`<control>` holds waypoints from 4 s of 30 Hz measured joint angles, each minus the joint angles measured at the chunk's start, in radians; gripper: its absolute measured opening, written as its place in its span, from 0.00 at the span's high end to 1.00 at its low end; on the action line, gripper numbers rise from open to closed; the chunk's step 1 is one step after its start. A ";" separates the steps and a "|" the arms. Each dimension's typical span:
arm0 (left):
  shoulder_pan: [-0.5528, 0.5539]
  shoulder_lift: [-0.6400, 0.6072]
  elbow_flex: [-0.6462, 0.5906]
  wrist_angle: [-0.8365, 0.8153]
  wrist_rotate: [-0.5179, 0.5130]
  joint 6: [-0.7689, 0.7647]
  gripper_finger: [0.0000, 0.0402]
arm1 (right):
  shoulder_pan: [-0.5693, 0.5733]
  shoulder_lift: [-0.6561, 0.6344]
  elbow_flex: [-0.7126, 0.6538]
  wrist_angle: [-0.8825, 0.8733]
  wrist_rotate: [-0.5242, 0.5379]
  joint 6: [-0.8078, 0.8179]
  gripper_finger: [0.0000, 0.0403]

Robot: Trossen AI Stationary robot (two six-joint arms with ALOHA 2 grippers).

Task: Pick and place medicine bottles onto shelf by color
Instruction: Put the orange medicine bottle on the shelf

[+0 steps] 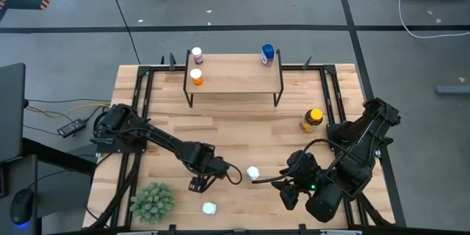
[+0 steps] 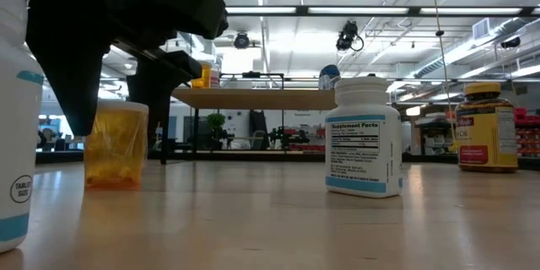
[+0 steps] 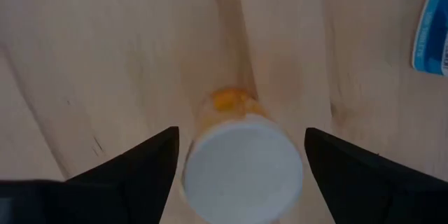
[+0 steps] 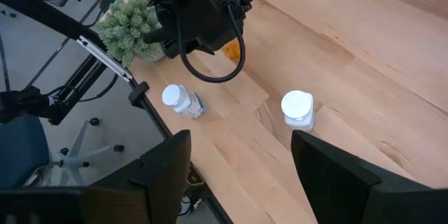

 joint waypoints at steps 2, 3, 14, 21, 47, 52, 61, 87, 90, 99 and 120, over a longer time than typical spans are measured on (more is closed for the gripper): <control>0.000 0.000 0.000 0.001 0.000 -0.005 0.23 | 0.000 0.000 0.000 0.000 0.000 0.000 0.37; 0.000 0.000 0.000 0.004 0.000 -0.005 0.24 | 0.000 0.000 0.000 0.000 0.000 0.000 0.37; 0.010 0.000 0.000 0.005 -0.015 -0.064 0.38 | 0.000 0.000 0.000 0.000 0.000 0.000 0.37; 0.026 -0.001 0.020 -0.059 -0.014 -0.056 0.49 | 0.000 0.000 0.000 -0.008 0.000 -0.002 0.37; 0.554 -0.002 0.665 -0.473 -0.150 0.436 0.40 | -0.016 0.000 0.000 -0.025 0.046 0.001 0.37; 0.669 -0.002 0.701 -0.464 -0.168 0.468 0.44 | -0.060 0.000 0.000 -0.061 0.048 -0.010 0.37; 0.791 0.000 0.703 -0.290 -0.173 0.574 0.45 | -0.218 0.000 0.000 -0.078 0.048 -0.135 0.37; 1.002 0.102 0.704 -0.224 -0.185 0.475 0.47 | -0.550 0.000 0.000 0.054 -0.054 -0.263 0.37; 1.003 0.124 0.704 -0.225 -0.187 0.466 0.45 | -0.566 0.000 0.000 0.062 -0.087 -0.295 0.37; 1.003 0.144 0.704 -0.201 -0.187 0.464 0.42 | -0.574 0.000 0.000 0.064 -0.144 -0.318 0.37; 1.003 0.144 0.704 -0.200 -0.187 0.469 0.41 | -0.568 0.000 0.000 0.060 -0.144 -0.330 0.37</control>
